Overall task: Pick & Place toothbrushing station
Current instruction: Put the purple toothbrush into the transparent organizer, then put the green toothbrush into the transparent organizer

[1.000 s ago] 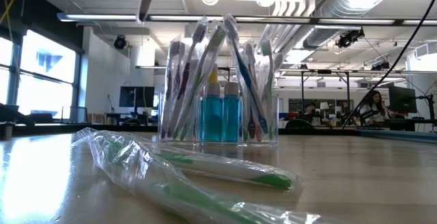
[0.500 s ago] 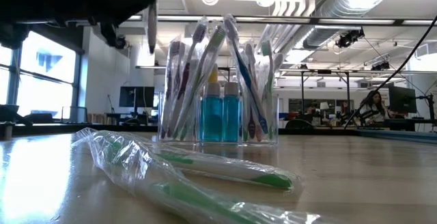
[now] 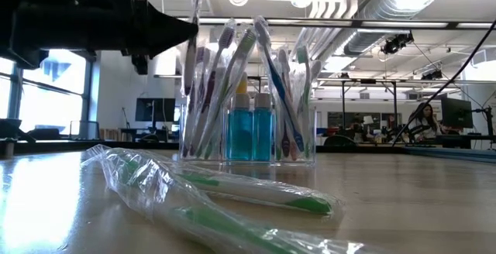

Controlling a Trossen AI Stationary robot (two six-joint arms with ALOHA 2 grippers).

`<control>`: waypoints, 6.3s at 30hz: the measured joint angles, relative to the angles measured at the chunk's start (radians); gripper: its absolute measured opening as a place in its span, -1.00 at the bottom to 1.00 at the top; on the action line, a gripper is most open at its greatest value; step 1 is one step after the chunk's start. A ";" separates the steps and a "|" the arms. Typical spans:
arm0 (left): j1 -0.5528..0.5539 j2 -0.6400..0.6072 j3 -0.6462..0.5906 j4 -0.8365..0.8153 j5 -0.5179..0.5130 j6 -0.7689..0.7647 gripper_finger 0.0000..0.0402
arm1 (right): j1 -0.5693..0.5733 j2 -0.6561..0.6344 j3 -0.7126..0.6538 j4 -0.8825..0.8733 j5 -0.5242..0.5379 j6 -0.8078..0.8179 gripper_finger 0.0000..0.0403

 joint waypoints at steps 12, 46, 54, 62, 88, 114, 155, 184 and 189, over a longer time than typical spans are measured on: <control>0.058 0.102 0.040 0.002 0.080 -0.032 -0.97 | -0.016 0.069 0.000 0.090 -0.001 -0.073 0.26; 0.056 0.274 0.045 -0.055 0.104 -0.256 -0.66 | -0.022 0.073 0.000 0.099 -0.056 -0.157 0.26; 0.056 0.274 0.045 -0.044 0.069 -0.243 -0.31 | -0.022 0.073 0.000 0.101 -0.056 -0.151 0.26; 0.055 0.274 0.045 -0.044 0.082 -0.133 -0.13 | -0.022 0.073 0.000 0.101 -0.056 -0.136 0.26; -0.053 0.248 0.044 -0.037 -0.103 0.212 -0.13 | -0.022 0.073 0.000 0.101 -0.056 -0.128 0.26; -0.495 0.029 0.044 -0.393 -0.337 0.100 -0.13 | -0.133 0.240 0.277 -0.360 -0.136 -0.008 0.26; -0.246 0.021 0.046 -0.752 0.324 -0.087 -0.13 | -0.169 0.270 0.285 -0.356 -0.181 0.056 0.26; -0.160 0.022 0.135 -0.858 0.485 0.069 -0.13 | -0.169 0.270 0.285 -0.344 -0.180 0.135 0.26; -0.160 0.038 0.135 -0.848 0.483 0.065 -0.13 | -0.169 0.270 0.285 -0.344 -0.180 0.135 0.26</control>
